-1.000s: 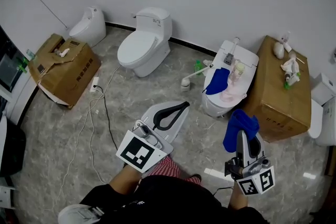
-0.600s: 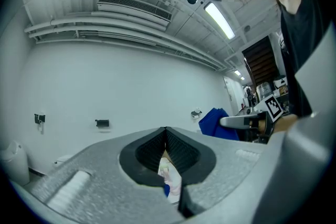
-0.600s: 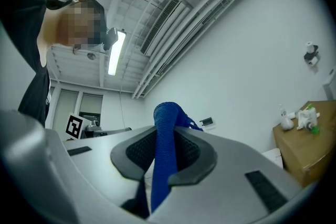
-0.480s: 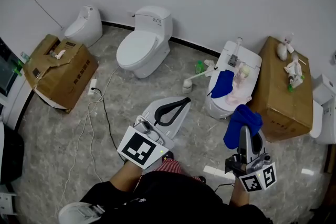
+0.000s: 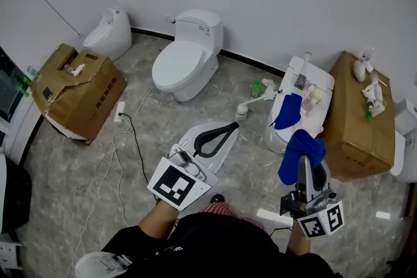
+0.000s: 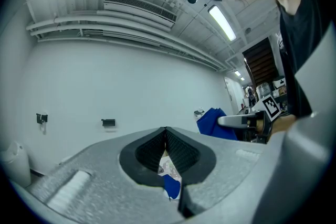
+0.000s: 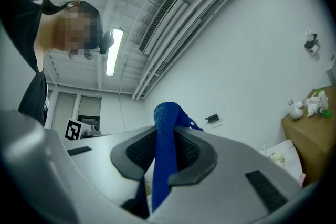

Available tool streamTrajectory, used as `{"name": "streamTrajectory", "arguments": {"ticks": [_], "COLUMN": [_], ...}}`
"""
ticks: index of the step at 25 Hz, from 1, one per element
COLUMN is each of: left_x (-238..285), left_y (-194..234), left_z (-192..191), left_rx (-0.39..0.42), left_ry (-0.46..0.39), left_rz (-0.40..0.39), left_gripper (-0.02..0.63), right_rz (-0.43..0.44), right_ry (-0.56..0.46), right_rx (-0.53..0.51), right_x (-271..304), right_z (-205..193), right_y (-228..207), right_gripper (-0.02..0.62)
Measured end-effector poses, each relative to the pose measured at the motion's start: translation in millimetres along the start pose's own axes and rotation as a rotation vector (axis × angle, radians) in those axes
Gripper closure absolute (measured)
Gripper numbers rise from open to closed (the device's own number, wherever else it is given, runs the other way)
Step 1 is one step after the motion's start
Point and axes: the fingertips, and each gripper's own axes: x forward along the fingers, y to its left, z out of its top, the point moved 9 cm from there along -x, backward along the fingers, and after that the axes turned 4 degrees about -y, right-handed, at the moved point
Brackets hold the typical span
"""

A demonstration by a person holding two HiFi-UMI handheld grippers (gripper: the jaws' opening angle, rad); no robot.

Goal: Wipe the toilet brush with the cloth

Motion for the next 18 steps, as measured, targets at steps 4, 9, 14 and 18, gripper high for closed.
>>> {"name": "streamTrajectory", "arguments": {"ticks": [4, 9, 14, 18], "left_x": [-9, -15, -16, -17], "left_y": [16, 29, 37, 42], "left_z": [-7, -9, -11, -13], "left_rx": [-0.017, -0.021, -0.027, -0.029], "left_ry": [0.001, -0.002, 0.003, 0.007], "left_rz": [0.013, 0.022, 0.041, 0.051], "left_gripper": [0.601, 0.601, 0.601, 0.601], "right_rz": [0.003, 0.001, 0.013, 0.028], "right_ry": [-0.012, 0.008, 0.01, 0.029], "right_rx": [0.043, 0.027, 0.05, 0.046], "right_x": [11, 21, 31, 40], "right_z": [-10, -15, -17, -20], "right_y": [7, 11, 7, 6], "right_gripper": [0.532, 0.532, 0.532, 0.532]}}
